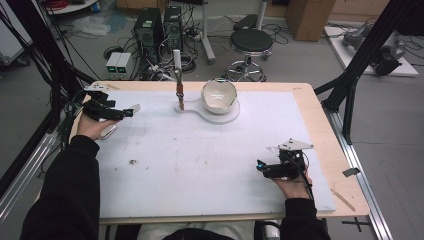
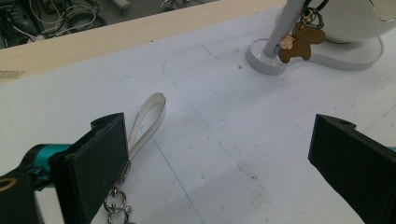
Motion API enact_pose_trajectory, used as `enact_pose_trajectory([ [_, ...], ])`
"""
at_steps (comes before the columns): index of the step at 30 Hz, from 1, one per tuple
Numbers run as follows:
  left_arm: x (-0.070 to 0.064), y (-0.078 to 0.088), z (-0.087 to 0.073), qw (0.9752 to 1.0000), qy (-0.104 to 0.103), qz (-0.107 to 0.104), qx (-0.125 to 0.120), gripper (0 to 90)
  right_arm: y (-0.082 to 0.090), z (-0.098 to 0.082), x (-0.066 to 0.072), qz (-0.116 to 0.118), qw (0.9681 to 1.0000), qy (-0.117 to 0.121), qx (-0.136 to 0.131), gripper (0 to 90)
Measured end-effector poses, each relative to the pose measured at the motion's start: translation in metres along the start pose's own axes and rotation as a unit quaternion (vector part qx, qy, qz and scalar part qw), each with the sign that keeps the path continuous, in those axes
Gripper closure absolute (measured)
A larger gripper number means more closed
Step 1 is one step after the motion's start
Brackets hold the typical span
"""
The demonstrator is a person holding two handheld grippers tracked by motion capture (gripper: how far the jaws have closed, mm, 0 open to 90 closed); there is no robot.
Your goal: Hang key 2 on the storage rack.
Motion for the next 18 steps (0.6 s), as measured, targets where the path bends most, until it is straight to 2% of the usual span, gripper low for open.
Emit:
enact_pose_trajectory([
  [7,0.010,-0.010,0.001,0.9998,-0.005,-0.002,0.018,5.5,-0.002,0.000,0.001,-0.002,1.0000,0.005,0.005,0.7],
  [8,0.016,-0.011,0.001,0.9996,-0.001,0.002,0.027,5.5,-0.002,0.000,0.001,-0.003,1.0000,0.007,0.006,0.7],
  [13,0.025,-0.015,-0.002,0.9991,0.005,0.001,0.042,5.5,-0.004,-0.001,0.001,-0.006,0.9999,0.007,0.012,0.7],
  [18,0.027,-0.020,-0.003,0.9989,0.009,-0.001,0.045,8.7,-0.003,-0.002,0.001,-0.010,0.9998,0.004,0.014,0.7],
])
Point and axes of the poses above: each handheld gripper's, and its own axes: y roughly backward along the jaws, z roughly out of its top, x roughly to its left, the point moved 4 cm from there along -y, roughly forward along the jaws, and after that the axes turned 7 degrees about x, right-handed, at the moved point
